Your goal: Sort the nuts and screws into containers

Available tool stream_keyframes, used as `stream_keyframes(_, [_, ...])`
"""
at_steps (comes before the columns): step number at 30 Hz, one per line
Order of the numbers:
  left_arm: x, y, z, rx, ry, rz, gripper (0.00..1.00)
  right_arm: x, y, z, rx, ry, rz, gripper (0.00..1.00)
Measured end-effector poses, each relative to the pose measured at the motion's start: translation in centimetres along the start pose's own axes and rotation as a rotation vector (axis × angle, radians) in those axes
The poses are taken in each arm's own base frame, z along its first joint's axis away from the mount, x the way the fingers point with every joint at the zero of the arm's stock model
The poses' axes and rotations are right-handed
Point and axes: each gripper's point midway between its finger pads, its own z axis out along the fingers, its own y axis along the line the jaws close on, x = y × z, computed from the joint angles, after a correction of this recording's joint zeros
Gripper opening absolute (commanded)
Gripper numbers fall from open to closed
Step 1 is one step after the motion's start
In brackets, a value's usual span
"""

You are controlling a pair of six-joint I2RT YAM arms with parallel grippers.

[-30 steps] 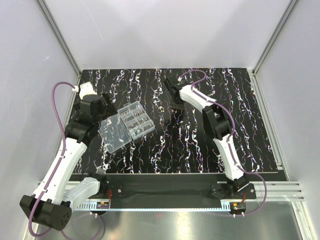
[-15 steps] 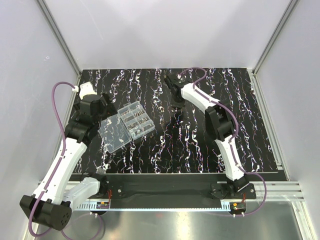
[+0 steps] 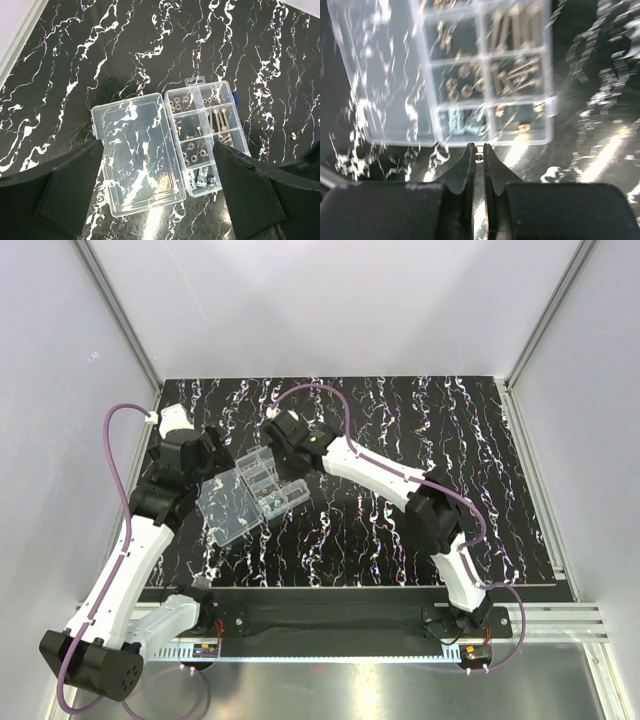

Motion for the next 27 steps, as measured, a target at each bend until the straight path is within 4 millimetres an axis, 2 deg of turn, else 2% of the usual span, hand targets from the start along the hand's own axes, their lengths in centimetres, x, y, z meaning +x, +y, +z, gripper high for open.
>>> stream_keyframes(3, [0.0, -0.1, 0.0, 0.005, 0.002, 0.0, 0.99, 2.1, 0.5, 1.2, -0.022, 0.046, -0.032, 0.0])
stream_keyframes(8, [0.1, -0.2, 0.0, 0.011, 0.005, 0.0, 0.99, 4.7, -1.6, 3.6, 0.019, 0.114, -0.038, 0.0])
stream_keyframes(11, [0.1, -0.2, 0.0, 0.011, 0.005, 0.0, 0.99, 5.1, -2.0, 4.4, 0.03, 0.121, -0.045, 0.0])
stream_keyframes(18, [0.1, -0.2, 0.0, 0.012, 0.005, 0.0, 0.99, 4.4, -2.0, 5.1, 0.042, 0.097, -0.063, 0.01])
stream_keyframes(19, [0.1, -0.2, 0.0, 0.012, 0.005, 0.0, 0.99, 4.4, -2.1, 5.2, 0.043, 0.096, -0.066, 0.02])
stream_keyframes(22, [0.1, -0.2, 0.0, 0.011, 0.005, 0.0, 0.99, 4.3, -2.1, 5.6, 0.049, 0.093, -0.07, 0.15])
stream_keyframes(23, [0.1, -0.2, 0.0, 0.011, 0.005, 0.0, 0.99, 4.3, -2.1, 5.7, 0.052, 0.094, -0.07, 0.24])
stream_keyframes(27, [0.1, -0.2, 0.0, 0.011, 0.005, 0.0, 0.99, 4.5, -2.4, 5.9, 0.063, 0.103, -0.077, 0.4])
